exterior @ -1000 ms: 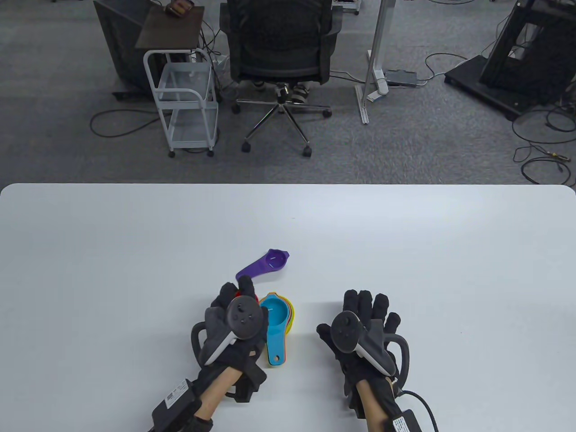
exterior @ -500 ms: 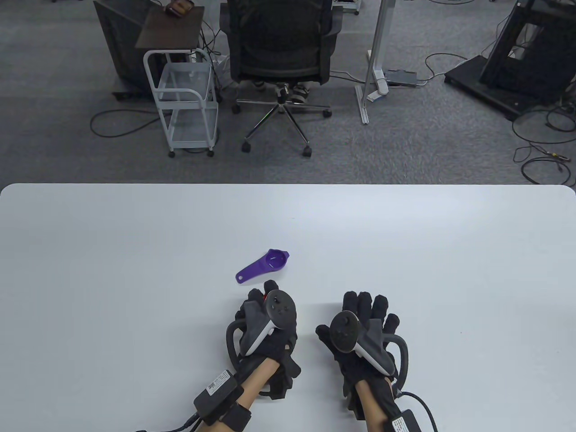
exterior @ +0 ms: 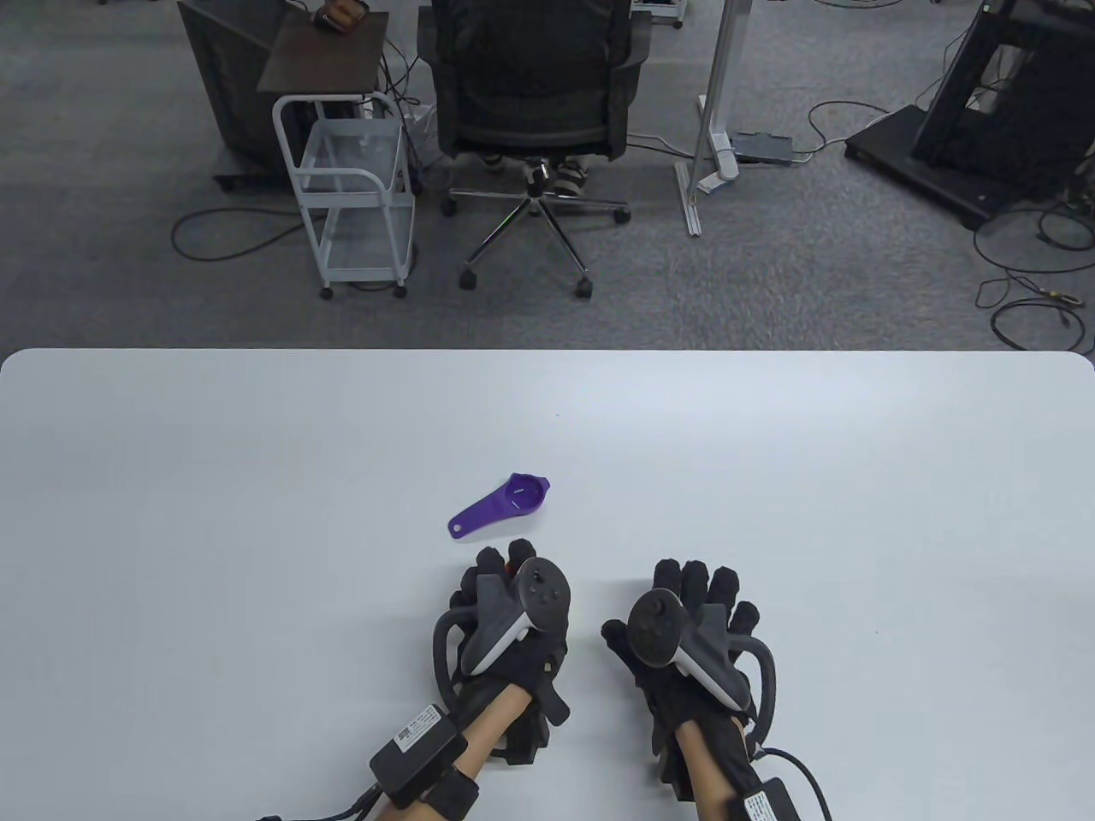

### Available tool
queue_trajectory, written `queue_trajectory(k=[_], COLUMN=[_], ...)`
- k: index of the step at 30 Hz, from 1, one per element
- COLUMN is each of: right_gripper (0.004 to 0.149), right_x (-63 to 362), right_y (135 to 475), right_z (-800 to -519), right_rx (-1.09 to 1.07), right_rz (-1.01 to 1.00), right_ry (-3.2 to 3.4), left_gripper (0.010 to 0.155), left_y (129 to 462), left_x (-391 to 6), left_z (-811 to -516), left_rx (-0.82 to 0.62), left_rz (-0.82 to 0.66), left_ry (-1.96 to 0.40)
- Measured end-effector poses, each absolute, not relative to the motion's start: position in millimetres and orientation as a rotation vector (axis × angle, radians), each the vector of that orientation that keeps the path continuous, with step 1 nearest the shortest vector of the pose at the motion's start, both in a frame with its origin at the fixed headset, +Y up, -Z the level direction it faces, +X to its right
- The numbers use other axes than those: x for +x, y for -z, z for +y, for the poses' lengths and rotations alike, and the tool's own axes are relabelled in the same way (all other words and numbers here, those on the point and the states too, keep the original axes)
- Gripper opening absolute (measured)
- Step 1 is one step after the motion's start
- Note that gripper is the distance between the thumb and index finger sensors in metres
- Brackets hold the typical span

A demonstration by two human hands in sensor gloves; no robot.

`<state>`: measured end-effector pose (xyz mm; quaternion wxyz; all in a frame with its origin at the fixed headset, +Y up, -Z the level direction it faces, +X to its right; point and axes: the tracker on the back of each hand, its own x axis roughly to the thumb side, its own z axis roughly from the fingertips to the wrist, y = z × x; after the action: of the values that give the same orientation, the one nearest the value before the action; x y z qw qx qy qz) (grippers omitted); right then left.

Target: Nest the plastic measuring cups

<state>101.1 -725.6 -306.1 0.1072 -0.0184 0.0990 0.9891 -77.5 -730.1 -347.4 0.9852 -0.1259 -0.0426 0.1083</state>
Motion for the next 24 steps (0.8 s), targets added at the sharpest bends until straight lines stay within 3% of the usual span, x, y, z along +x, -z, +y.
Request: queue_trajectory(k=[5, 9, 16, 20, 24], right_gripper=[0.095, 0.095, 0.094, 0.094, 0.094], right_x=[101, 101, 98, 100, 106], right_y=[306, 306, 304, 303, 303], right_z=[-725, -724, -719, -719, -723], right_rx=[-0.051, -0.046, -0.029, -0.040, -0.086], right_rz=[0.285, 0.268, 0.224, 0.213, 0.239], right_ry=[-2.911, -2.912, -2.928, -2.929, -2.919], left_gripper=[0.084, 0.088, 0.072, 0.064, 0.064], left_y=[347, 346, 374, 411, 450], left_x=[-79, -91, -127, -135, -130], left_z=[-722, -683, -649, -650, -673], left_rx=[-0.251, -0.083, 0.002, -0.069, -0.201], left_rz=[-0.109, -0.155, -0.333, -0.429, -0.405], left_ry=[-0.237, -0.286, -0.199, -0.069, 0.026])
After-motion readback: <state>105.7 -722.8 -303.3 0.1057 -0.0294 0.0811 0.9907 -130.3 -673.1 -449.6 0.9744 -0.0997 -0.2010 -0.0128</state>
